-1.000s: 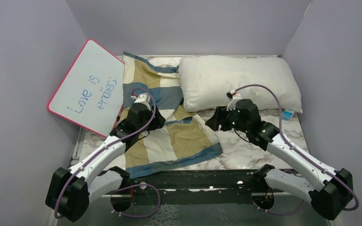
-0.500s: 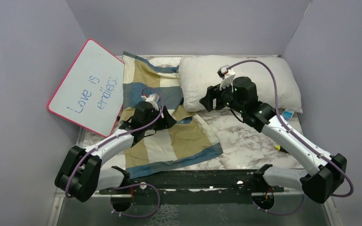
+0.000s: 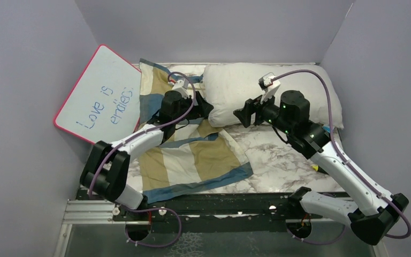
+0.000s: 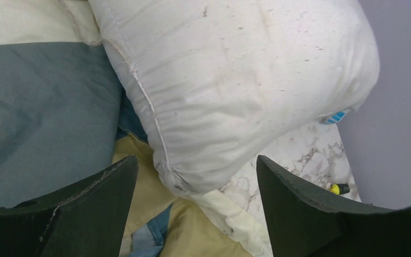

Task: Put the pillow into the pillowcase
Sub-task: Pick up the pillow at the center of the board.

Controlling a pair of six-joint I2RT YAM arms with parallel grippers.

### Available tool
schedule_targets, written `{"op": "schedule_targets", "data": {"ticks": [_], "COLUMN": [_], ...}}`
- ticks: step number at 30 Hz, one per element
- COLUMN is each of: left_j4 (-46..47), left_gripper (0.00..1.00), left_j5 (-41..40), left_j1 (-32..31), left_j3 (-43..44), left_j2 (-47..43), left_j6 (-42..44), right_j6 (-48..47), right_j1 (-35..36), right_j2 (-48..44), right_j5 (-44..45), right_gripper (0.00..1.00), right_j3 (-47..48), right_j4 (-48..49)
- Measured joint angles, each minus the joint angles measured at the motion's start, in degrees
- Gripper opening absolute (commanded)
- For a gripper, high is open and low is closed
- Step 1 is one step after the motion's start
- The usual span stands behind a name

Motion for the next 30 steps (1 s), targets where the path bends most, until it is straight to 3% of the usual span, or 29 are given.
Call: {"op": "schedule_targets", "data": {"ticks": [9,11,15,19,30], "left_j4": [2.6,3.7,4.9,5.8,2.2], "left_gripper": [0.85,0.71,0.25,0.0,0.0], "left_j5": [-0.1,0.0,1.5,2.8,6.1], "left_j1": [-0.5,-0.8,-1.3,-1.4,-1.9], "left_j3": [6.7,8.1,11.1,11.6,9.8], "left_j2": [14.5,16.9,20.2,20.0,6.1], "left_j6": [-0.7,-1.0,-1.8,-0.6,11.7], "right_j6": [-2.0,-2.2,-1.8,-1.2,-5.1], "right_j1": [0.0,0.0,0.0,0.0,0.0], "right_j2": [-4.7,-5.7,-7.3,-7.9,-4.5], "right_j5": [0.7,0.7,0.4,-0.1,1.1], "right_gripper": [0.75,0.75,0.79,0.8,0.89], "right_j3": [-0.5,-1.4,-3.3,-4.8,-3.3], "right_j4": [-0.8,-0.9,-0.8,-0.8,-0.2]}}
